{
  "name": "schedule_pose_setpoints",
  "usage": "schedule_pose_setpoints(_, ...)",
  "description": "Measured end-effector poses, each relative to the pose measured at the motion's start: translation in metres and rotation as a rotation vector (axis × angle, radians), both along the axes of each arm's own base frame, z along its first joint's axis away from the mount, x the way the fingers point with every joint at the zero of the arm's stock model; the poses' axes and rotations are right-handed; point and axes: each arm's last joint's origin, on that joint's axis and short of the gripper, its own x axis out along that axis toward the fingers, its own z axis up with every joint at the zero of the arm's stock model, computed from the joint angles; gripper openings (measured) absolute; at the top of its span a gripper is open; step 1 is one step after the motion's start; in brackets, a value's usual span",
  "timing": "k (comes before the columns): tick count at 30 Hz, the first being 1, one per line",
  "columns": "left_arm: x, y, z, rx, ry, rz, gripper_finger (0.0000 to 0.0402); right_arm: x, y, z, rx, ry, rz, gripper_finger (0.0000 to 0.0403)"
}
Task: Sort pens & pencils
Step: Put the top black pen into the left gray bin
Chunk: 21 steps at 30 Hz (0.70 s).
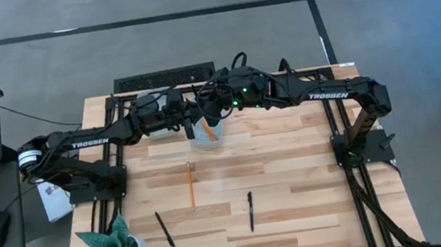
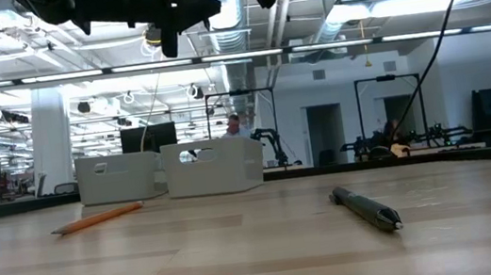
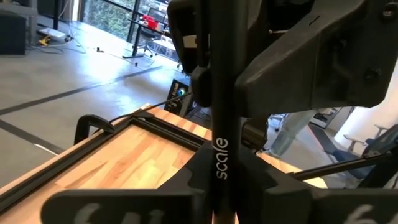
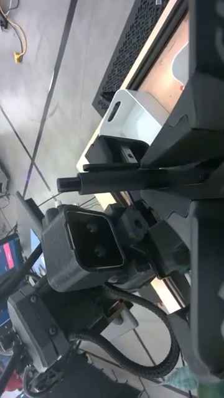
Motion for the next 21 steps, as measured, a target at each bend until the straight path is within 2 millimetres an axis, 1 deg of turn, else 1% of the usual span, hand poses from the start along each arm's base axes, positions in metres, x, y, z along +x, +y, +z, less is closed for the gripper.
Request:
schedule_pose_setpoints(3, 0.0, 0.0001, 0.0001, 0.001, -0.001, 0.001, 0.0032, 0.0, 0.0, -0.0001, 0.0, 0.0, 0.0, 0.0101)
schedule_pose_setpoints(7, 0.0, 0.0, 0.0001, 0.0, -0.001, 0.001, 0.002, 0.0, 0.0, -0.0001, 0.0, 0.0, 0.0, 0.0109)
schedule_pose_setpoints(11, 0.0, 0.0001, 0.0001, 0.0, -0.001, 0.001, 0.0014, 0.0, 0.0, -0.0001, 0.0, 0.001, 0.0, 0.0111)
schedule_pose_setpoints(17, 0.0, 0.0001, 0.0001, -0.001, -0.001, 0.002, 0.0029, 0.0, 0.0, -0.0001, 0.0, 0.001, 0.0, 0.0112)
schedule_pose_setpoints(21, 0.0, 0.0, 0.0, -0.001, 0.0, 0.002, 0.0017, -0.0002, 0.0, -0.0006, 0.0, 0.006, 0.0, 0.0112)
